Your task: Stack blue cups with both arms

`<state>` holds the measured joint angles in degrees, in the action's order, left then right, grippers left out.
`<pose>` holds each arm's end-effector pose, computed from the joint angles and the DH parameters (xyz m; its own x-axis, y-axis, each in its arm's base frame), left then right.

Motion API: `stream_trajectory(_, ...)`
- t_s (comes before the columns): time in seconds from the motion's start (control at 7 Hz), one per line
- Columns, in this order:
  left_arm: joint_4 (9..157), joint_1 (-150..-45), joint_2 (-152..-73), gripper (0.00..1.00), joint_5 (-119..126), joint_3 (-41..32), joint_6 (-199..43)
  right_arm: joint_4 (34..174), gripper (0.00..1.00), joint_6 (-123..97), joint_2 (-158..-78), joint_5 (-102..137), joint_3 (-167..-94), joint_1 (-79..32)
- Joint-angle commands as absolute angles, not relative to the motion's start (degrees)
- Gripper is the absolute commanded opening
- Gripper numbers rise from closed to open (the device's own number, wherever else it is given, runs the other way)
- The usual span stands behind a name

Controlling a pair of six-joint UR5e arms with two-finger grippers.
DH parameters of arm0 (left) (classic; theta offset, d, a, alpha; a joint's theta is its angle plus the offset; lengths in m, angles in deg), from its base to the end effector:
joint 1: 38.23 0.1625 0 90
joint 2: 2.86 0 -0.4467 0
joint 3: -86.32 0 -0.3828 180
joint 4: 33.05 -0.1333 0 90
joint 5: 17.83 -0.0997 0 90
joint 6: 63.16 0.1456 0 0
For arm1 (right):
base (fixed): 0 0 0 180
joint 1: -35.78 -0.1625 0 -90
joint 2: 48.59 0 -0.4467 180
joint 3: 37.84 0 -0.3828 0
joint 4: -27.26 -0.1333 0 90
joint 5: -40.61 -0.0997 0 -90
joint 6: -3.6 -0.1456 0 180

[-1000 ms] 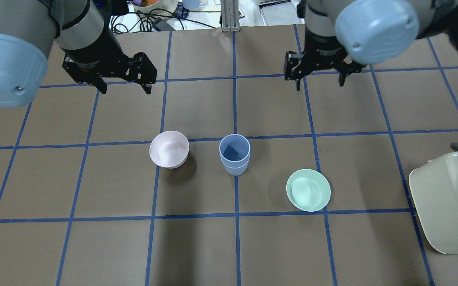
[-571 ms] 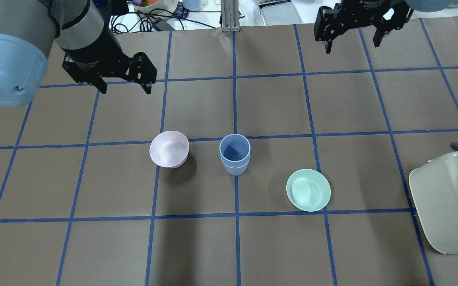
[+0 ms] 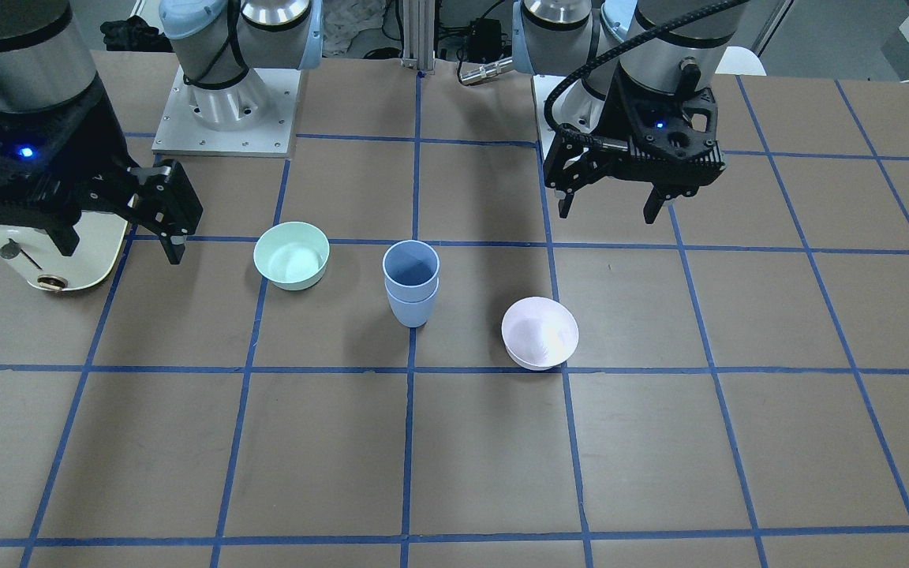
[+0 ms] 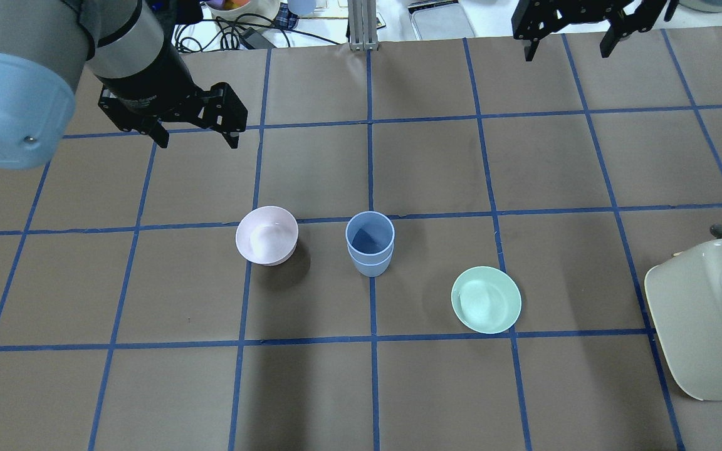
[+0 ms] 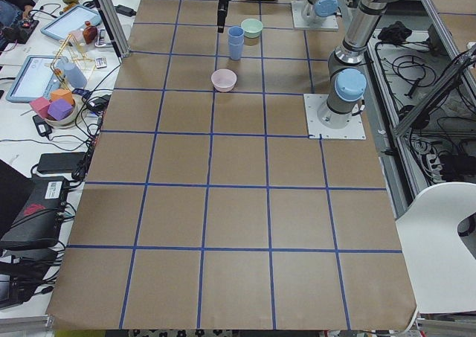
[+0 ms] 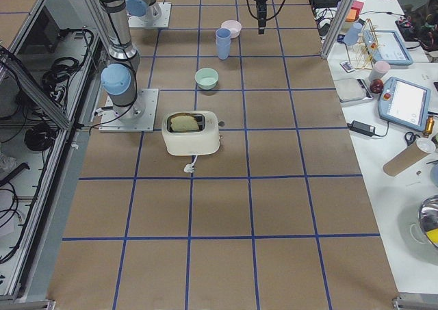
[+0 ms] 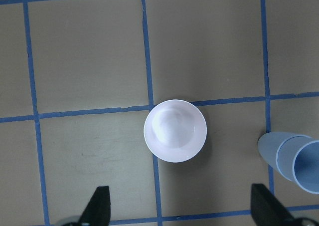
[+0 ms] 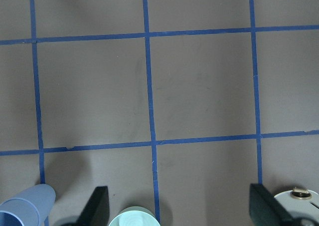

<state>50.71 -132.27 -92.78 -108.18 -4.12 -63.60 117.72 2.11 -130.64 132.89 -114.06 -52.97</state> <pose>-0.1670 -0.4857 0.4722 -0.9980 0.0622 -0.0053 0.0624 0.9928 -0.1025 0.1153 -0.5603 0.5101 -0.9980 0.0520 0.0367 0.0476 0.9927 -0.1106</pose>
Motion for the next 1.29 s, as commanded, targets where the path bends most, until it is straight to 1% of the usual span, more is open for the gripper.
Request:
stream_trajectory(0.0, 50.71, -132.27, -92.78, 1.0, -108.18, -4.12, -63.6, 110.88, 1.0, 2.72, -133.56, 132.98, -115.18, -52.72)
stream_trajectory(0.14, 50.71, -132.27, -92.78, 1.0, -108.18, -4.12, -63.6, 110.84, 1.0, 2.98, -133.58, 132.98, -115.36, -52.72)
stream_trajectory(0.29, 50.71, -132.27, -92.78, 1.0, -108.18, -4.12, -63.6, 112.5, 0.96, 2.98, -134.02, 132.72, -117.19, -52.64)
stream_trajectory(0.57, 50.71, -132.27, -92.78, 1.0, -108.18, -4.12, -63.6, 115.15, 1.0, 2.9, -135.25, 132.28, -118.7, -52.64)
stream_trajectory(1.14, 50.71, -132.27, -92.78, 1.0, -108.09, -4.03, -63.6, 115.59, 1.0, 2.46, -135.25, 132.37, -118.7, -52.81)
